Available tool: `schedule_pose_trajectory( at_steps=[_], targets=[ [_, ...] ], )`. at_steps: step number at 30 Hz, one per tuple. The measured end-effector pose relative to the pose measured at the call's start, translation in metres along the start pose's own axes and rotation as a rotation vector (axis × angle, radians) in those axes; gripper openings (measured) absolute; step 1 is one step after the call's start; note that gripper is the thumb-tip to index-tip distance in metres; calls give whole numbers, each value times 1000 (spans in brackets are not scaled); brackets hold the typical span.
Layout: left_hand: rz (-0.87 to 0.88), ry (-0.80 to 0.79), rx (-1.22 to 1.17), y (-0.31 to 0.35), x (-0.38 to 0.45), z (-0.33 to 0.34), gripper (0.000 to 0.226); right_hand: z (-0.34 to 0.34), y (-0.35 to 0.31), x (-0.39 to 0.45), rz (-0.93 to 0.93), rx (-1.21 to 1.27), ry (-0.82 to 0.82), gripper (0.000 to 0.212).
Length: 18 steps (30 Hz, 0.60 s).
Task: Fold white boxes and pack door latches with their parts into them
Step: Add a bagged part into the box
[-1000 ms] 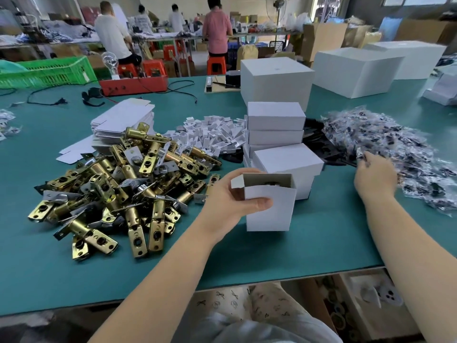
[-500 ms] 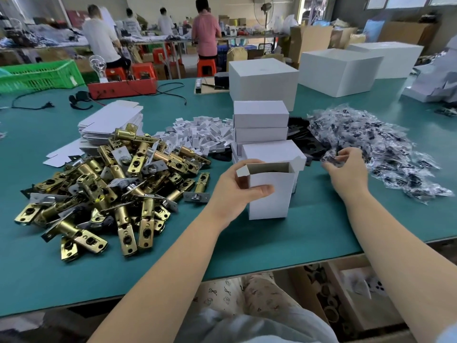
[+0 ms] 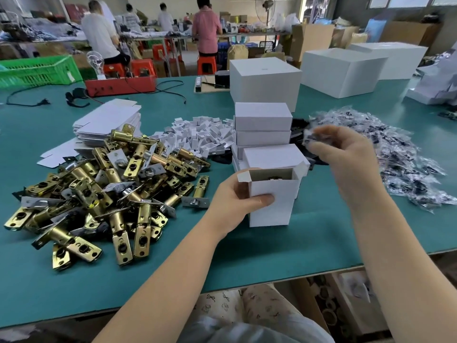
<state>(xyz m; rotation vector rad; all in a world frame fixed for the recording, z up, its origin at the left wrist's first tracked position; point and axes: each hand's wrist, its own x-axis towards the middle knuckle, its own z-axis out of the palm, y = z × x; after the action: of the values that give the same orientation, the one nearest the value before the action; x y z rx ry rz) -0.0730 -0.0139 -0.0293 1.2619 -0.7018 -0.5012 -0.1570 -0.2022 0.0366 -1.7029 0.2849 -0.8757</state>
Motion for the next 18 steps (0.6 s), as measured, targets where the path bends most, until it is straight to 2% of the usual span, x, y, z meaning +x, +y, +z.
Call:
schedule_pose_trajectory(
  at_steps=[2, 6, 10, 14, 18],
  targets=[
    [-1, -6, 0, 0, 0, 0, 45, 14, -17, -8, -85, -150, -149, 26],
    [-6, -11, -1, 1, -1, 0, 45, 32, -39, -16, -334, -462, -282, 14],
    [4, -9, 8, 0, -2, 1, 41, 36, -44, -21, -324, -529, -408, 26],
    [5, -10, 0, 1, -2, 1, 37, 36, -45, -22, -333, -524, -412, 16],
    [15, -25, -1, 1, -2, 2, 36, 38, -43, -22, -356, -555, -528, 11]
  ],
)
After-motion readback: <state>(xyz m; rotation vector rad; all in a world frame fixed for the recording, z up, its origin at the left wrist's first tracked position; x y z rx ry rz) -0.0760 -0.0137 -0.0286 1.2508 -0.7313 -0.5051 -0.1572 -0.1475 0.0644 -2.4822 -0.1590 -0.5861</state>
